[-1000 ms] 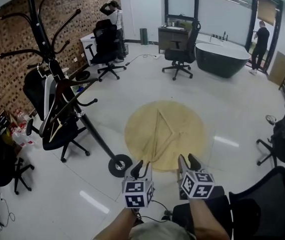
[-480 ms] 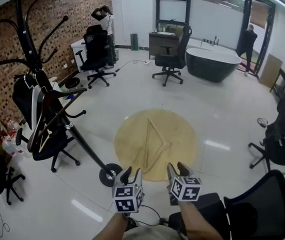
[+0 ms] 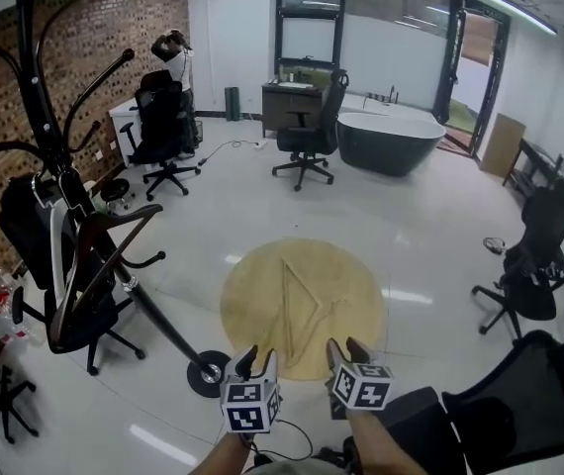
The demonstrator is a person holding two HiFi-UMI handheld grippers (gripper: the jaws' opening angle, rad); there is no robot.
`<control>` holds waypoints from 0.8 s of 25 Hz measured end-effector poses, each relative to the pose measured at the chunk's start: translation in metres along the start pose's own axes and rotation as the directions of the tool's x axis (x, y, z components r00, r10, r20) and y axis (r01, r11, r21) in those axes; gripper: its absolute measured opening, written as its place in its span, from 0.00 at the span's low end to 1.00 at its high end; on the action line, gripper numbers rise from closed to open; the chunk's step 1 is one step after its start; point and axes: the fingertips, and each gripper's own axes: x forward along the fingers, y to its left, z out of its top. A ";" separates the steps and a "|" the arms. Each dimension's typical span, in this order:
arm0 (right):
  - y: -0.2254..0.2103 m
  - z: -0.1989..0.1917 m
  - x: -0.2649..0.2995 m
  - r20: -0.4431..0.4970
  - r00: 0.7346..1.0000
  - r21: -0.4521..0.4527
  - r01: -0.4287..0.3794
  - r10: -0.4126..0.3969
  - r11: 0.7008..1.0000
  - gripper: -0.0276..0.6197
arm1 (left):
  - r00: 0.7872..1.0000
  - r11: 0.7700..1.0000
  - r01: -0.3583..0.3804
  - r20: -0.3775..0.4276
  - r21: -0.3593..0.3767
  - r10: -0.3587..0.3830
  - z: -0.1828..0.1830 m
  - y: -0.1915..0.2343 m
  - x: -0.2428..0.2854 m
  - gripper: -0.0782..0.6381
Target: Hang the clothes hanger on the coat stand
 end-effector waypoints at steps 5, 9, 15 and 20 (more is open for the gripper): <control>0.015 -0.012 0.012 -0.040 0.999 0.002 0.015 -0.015 1.000 0.31 | 1.000 1.000 0.010 -0.016 -0.011 -0.010 0.001 0.017 0.000 0.31; 0.001 -0.016 0.037 -0.076 0.997 0.011 0.011 -0.011 1.000 0.33 | 1.000 1.000 -0.004 -0.024 -0.015 0.003 0.003 0.015 0.020 0.31; -0.025 -0.012 0.105 -0.159 0.987 0.029 -0.005 0.010 1.000 0.36 | 0.997 0.999 -0.052 -0.056 -0.006 0.052 0.021 0.018 0.075 0.31; -0.066 -0.013 0.174 -0.199 0.980 0.019 0.000 0.004 1.000 0.36 | 0.997 0.999 -0.054 -0.057 0.003 0.054 0.025 0.009 0.154 0.31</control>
